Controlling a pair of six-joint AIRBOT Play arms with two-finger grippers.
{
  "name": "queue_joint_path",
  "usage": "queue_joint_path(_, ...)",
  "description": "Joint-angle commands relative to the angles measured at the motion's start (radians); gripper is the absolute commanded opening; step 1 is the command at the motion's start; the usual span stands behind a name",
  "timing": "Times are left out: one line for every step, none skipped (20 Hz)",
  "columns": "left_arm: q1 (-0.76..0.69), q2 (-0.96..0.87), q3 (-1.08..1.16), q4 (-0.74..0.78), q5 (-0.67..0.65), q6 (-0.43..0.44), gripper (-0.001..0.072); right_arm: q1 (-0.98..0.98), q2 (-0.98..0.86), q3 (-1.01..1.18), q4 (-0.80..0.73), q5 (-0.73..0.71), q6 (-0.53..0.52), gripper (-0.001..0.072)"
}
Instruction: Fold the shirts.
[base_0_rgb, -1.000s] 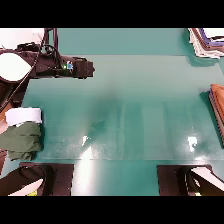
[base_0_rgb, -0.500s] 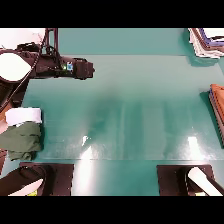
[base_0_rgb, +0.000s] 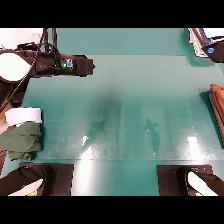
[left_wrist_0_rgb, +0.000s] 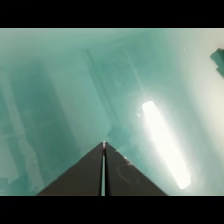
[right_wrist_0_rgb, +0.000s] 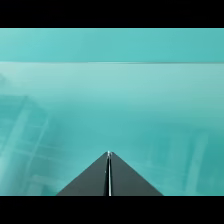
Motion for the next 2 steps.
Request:
queue_joint_path(0.000, 0.000, 0.000, 0.000, 0.008, 0.000, 0.0027, 0.054, 0.001, 0.001, 0.002, -0.015, 0.000, 0.0018)
queue_joint_path(0.000, 0.000, 0.000, 0.000, 0.008, 0.000, 0.0026, 0.054, 0.001, 0.001, 0.002, -0.013, 0.000, 0.0018)
